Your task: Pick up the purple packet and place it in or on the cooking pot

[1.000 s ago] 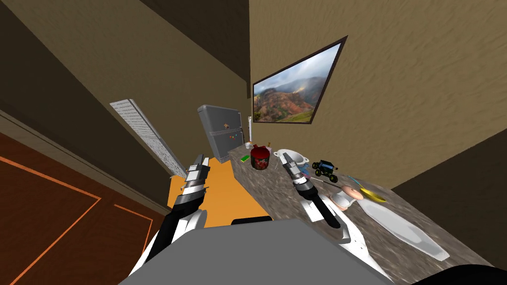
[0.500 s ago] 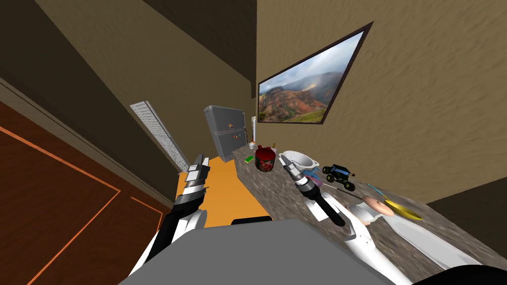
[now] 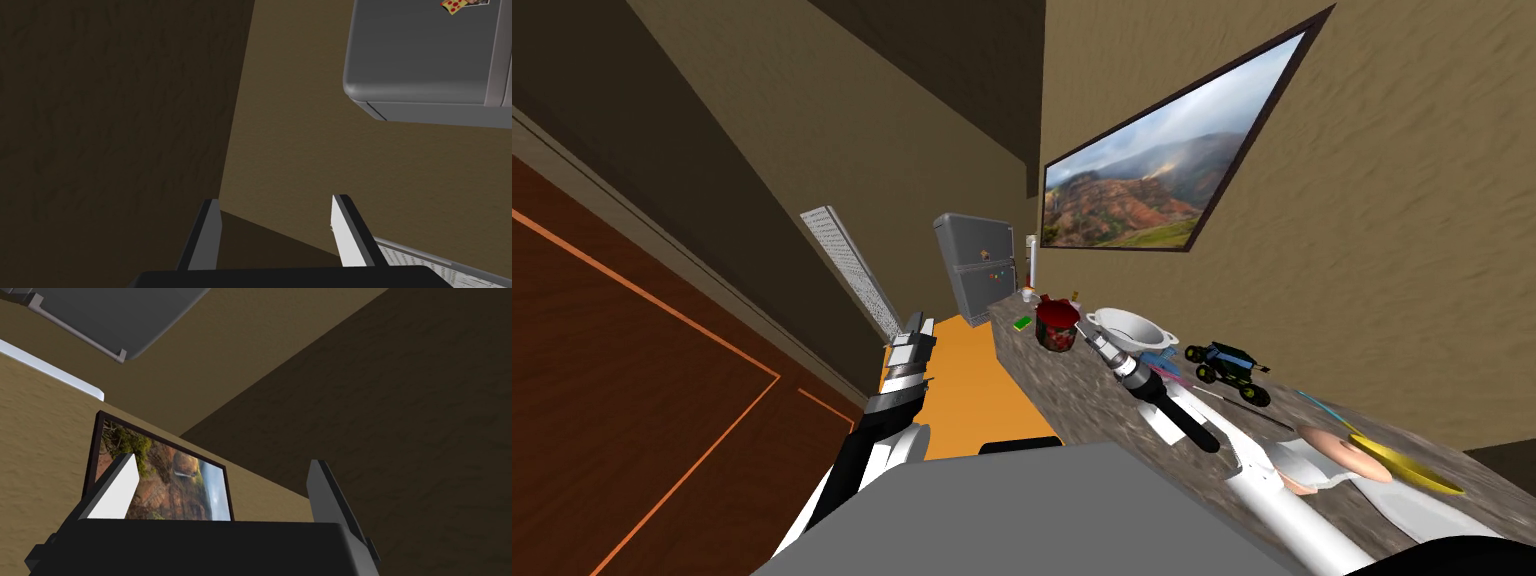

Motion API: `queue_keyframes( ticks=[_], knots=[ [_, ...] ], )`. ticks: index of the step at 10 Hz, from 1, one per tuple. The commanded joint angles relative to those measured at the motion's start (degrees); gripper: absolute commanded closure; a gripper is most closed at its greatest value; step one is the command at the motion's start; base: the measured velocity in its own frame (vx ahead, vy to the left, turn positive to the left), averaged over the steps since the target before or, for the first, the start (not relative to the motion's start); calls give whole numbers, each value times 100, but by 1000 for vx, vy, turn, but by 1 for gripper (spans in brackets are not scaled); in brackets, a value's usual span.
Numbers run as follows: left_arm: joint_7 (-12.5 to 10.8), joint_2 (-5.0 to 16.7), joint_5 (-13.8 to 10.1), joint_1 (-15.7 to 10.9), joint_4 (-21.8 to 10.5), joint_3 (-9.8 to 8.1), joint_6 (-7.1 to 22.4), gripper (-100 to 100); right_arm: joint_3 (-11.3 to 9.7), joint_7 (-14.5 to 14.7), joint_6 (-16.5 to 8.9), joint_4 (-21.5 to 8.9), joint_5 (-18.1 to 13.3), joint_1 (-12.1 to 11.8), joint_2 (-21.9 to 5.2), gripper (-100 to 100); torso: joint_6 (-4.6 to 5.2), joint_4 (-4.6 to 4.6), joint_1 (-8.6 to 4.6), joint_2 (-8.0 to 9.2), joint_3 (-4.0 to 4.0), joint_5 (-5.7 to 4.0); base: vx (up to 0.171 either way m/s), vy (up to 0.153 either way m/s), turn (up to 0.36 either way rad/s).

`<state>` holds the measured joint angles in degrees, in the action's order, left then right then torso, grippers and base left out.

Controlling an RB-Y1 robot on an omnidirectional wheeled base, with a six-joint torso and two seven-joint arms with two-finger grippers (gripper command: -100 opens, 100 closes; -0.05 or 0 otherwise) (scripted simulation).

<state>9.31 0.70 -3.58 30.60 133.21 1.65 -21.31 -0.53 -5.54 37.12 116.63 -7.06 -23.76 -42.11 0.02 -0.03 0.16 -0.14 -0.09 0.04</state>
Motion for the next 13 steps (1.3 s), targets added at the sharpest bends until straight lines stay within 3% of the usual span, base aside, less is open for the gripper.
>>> queue_keyframes(
  ticks=[1, 5, 7, 13],
  knots=[
    [0, 0, 0, 0, 0, 0, 0, 0, -21, 25, 141, -136, -74, -4, -286, -100, 0, 0, 0, 0, 0, 0, 47, 50, 138],
    [0, 0, 0, 0, 0, 0, 0, 0, -82, 68, 386, -424, -205, -23, -976, -100, 1, 1, 2, 4, 2, 1, 39, 45, 97],
    [0, 0, 0, 0, 0, 0, 0, 0, -82, 68, 386, -424, -205, -23, -1219, -100, 2, 1, -2, 3, 2, -1, 23, 20, 13],
    [0, 0, 0, 0, 0, 0, 0, 0, -230, 119, 675, -899, -407, -133, -2293, -100, 0, 2, -2, 9, 5, -1, 23, 27, 77]
  ],
)
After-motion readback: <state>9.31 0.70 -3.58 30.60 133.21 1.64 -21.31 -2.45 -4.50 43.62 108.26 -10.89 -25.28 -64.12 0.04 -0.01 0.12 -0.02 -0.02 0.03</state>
